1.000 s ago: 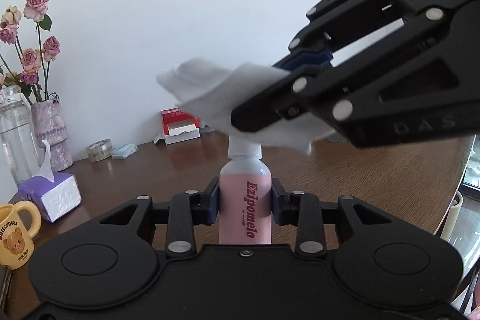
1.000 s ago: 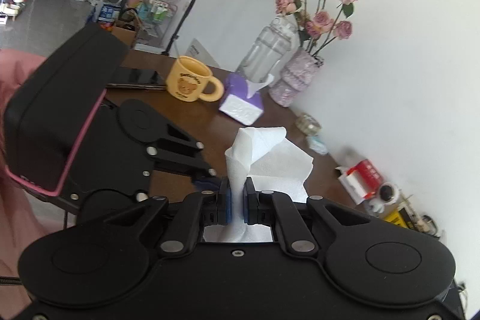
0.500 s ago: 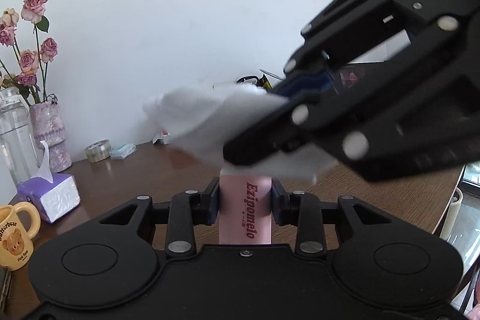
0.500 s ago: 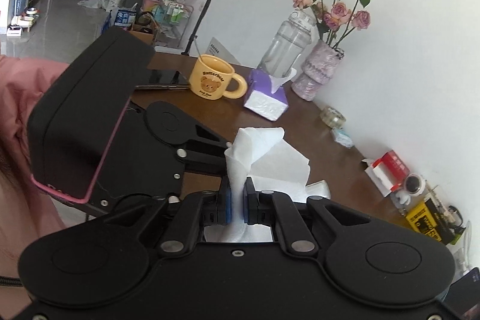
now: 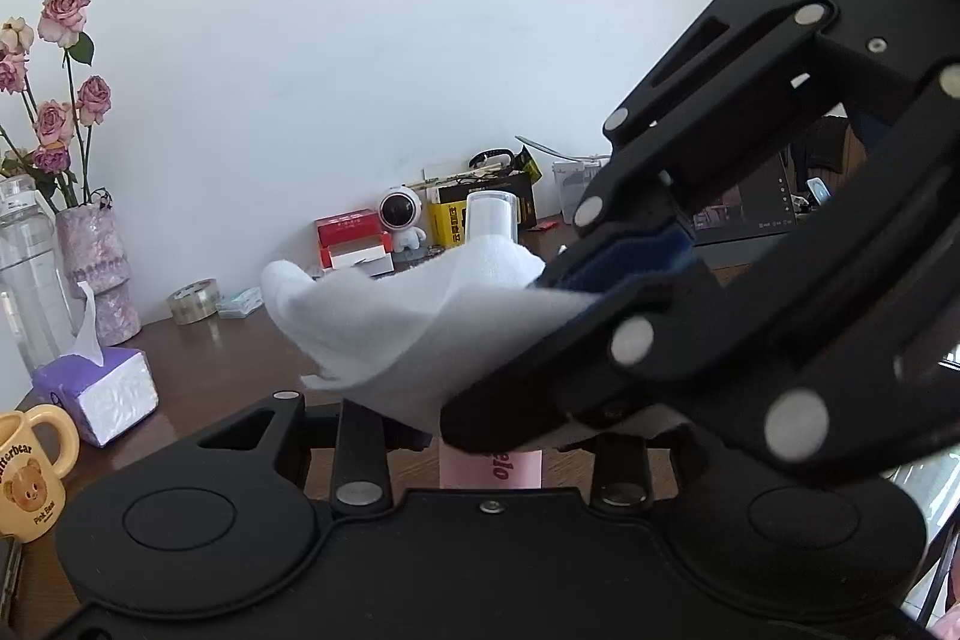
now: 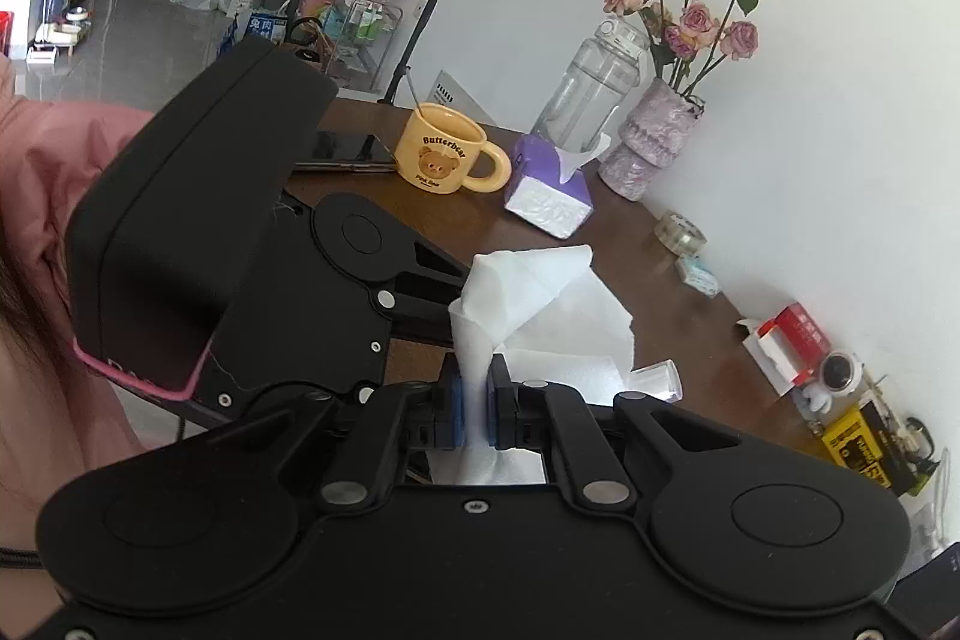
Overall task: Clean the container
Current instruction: 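Rub the tissue in the right gripper over the bottle's spray cap, then wipe the bottle body and base with the tissue in the right gripper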
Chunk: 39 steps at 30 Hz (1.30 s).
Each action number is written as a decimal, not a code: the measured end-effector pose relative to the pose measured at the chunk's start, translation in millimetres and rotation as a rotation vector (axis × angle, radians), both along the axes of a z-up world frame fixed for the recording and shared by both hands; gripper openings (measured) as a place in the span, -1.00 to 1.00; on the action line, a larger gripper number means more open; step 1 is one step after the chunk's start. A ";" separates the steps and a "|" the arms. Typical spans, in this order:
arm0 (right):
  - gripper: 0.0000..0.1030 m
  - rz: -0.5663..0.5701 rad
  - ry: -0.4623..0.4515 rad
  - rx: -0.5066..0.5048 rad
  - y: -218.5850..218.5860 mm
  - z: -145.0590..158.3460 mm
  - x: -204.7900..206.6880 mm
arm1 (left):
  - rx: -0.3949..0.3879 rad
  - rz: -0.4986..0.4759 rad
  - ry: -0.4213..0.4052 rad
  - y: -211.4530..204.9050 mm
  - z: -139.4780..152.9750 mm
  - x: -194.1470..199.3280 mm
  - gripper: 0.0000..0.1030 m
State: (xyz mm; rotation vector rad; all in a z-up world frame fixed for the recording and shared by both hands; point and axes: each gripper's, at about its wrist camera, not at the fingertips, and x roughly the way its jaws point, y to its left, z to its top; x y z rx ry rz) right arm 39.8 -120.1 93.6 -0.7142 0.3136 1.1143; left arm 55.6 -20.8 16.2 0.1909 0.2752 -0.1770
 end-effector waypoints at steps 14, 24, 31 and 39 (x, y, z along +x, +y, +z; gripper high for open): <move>-0.86 -0.152 -0.306 0.060 -11.2 20.7 5.4 | -0.003 0.003 -0.005 0.1 0.5 -1.3 -0.35; -0.86 -0.050 -0.109 0.037 -5.3 7.3 2.1 | -0.018 0.007 0.001 2.9 1.3 -2.3 -0.35; -0.86 -0.197 -0.137 0.181 -26.7 21.3 26.9 | -0.091 0.001 0.011 15.1 9.2 -2.7 -0.35; -0.85 -0.309 0.179 0.464 -74.1 -0.9 79.5 | -0.232 0.008 -0.019 40.2 37.5 -3.0 -0.35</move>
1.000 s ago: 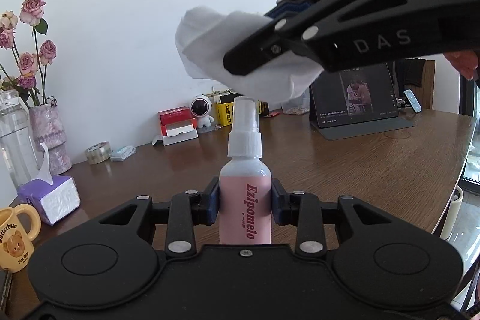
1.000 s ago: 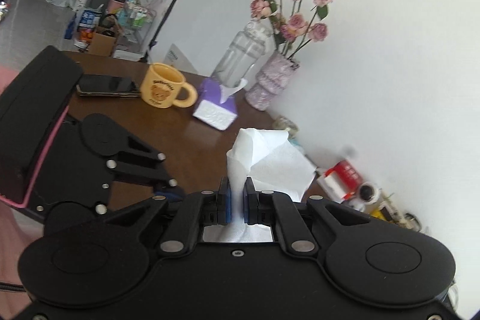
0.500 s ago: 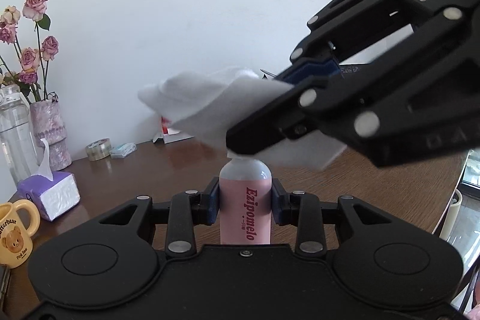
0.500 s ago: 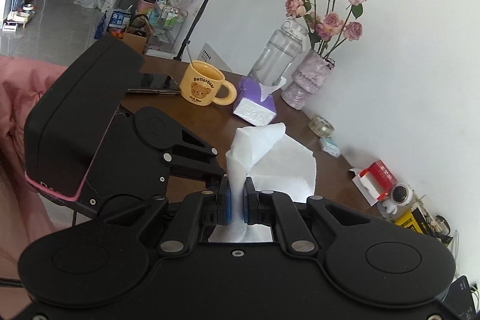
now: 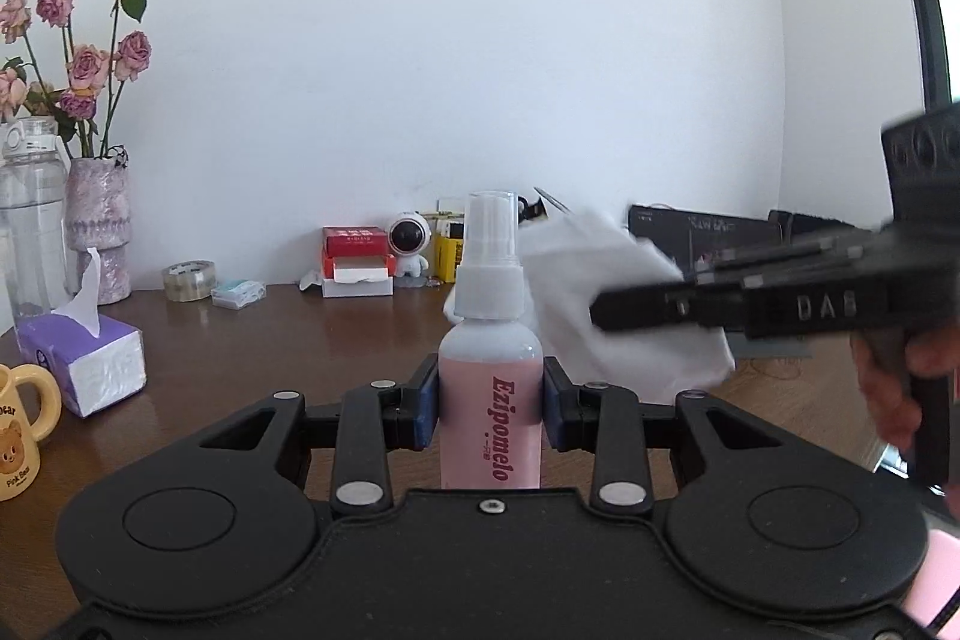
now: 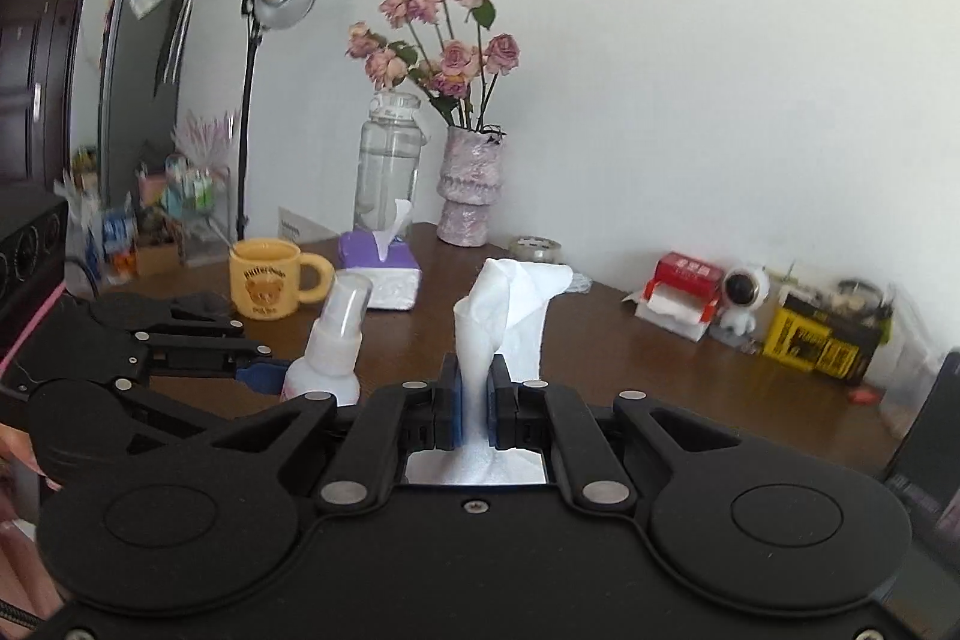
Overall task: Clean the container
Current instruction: 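Wipe the bottle body and base with the tissue in the right gripper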
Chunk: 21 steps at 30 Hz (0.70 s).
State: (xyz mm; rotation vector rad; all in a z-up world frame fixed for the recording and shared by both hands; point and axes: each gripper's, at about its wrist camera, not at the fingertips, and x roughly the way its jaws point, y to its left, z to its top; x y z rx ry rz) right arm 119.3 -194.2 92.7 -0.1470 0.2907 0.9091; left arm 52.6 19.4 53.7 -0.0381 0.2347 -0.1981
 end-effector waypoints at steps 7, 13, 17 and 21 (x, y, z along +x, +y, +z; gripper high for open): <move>-0.85 0.084 0.129 0.078 8.1 -53.6 -9.2 | -0.057 0.079 -0.001 11.9 16.1 11.0 -0.35; -0.85 0.227 0.070 0.132 35.7 -64.8 -43.9 | -0.059 0.055 0.025 -0.1 12.9 14.2 -0.35; -0.85 0.164 -0.065 0.246 31.6 -66.2 -50.3 | -0.046 0.059 0.015 0.0 12.9 13.1 -0.35; -0.85 0.127 -0.080 0.255 23.3 -73.1 -45.7 | -0.054 0.089 0.016 8.1 12.6 14.2 -0.35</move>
